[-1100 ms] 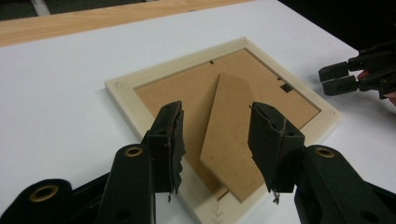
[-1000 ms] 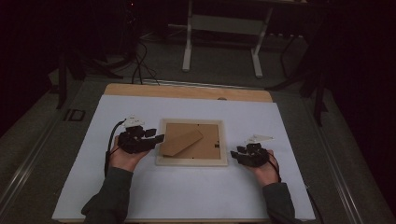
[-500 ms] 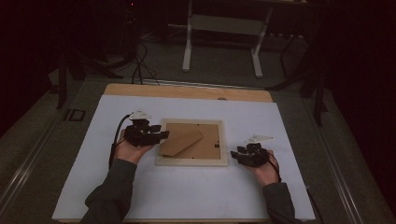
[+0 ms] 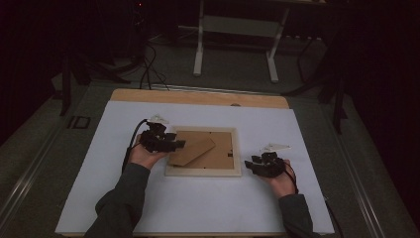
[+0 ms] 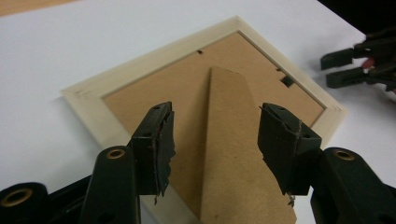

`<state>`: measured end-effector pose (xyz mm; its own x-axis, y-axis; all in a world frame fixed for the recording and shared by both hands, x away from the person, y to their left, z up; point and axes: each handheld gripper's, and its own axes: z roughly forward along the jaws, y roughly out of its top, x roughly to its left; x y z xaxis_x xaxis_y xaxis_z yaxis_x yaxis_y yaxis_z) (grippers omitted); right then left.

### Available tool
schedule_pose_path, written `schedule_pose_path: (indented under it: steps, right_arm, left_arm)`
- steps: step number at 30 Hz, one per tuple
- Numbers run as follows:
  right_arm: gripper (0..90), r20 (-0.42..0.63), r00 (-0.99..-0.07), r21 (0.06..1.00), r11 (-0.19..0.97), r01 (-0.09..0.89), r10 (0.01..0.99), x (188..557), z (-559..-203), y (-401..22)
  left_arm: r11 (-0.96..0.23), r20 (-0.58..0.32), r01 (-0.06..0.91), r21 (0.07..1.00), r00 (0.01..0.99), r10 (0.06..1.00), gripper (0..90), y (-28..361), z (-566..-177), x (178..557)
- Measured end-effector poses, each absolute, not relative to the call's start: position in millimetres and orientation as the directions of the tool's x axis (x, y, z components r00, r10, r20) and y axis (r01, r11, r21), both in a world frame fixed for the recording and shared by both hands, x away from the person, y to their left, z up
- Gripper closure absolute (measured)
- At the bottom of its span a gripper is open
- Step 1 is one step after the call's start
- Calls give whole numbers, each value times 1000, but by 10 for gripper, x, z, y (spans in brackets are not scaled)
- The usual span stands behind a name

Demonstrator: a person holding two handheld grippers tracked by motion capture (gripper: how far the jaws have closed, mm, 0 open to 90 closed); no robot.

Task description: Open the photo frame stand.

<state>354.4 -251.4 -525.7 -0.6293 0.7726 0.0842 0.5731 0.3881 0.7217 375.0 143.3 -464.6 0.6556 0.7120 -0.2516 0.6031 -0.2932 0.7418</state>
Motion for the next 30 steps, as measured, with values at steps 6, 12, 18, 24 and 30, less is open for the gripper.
schedule_pose_path:
  steps: [6, 12, 18, 24, 30]
  right_arm:
    - [573, 84, -630, 720, 390, 574, 772, 3546, -5261, -2511]
    - [572, 84, -631, 720, 390, 573, 772, 3546, -5261, -2512]
    - [569, 84, -631, 720, 390, 573, 771, 3546, -5261, -2511]
    - [567, 86, -633, 721, 391, 573, 769, 3545, -5262, -2507]
    - [565, 85, -633, 721, 391, 572, 769, 3545, -5260, -2511]
  left_arm:
    - [-307, -269, 615, 726, 665, 696, 443, 1389, -4704, 3805]
    - [-329, -292, 639, 695, 669, 684, 398, 1338, -4800, 3873]
    - [-357, -302, 646, 675, 683, 665, 371, 1282, -4873, 3894]
    - [-382, -308, 649, 658, 695, 650, 345, 1216, -4926, 3894]
    - [-395, -316, 652, 647, 701, 640, 336, 1175, -4975, 3877]
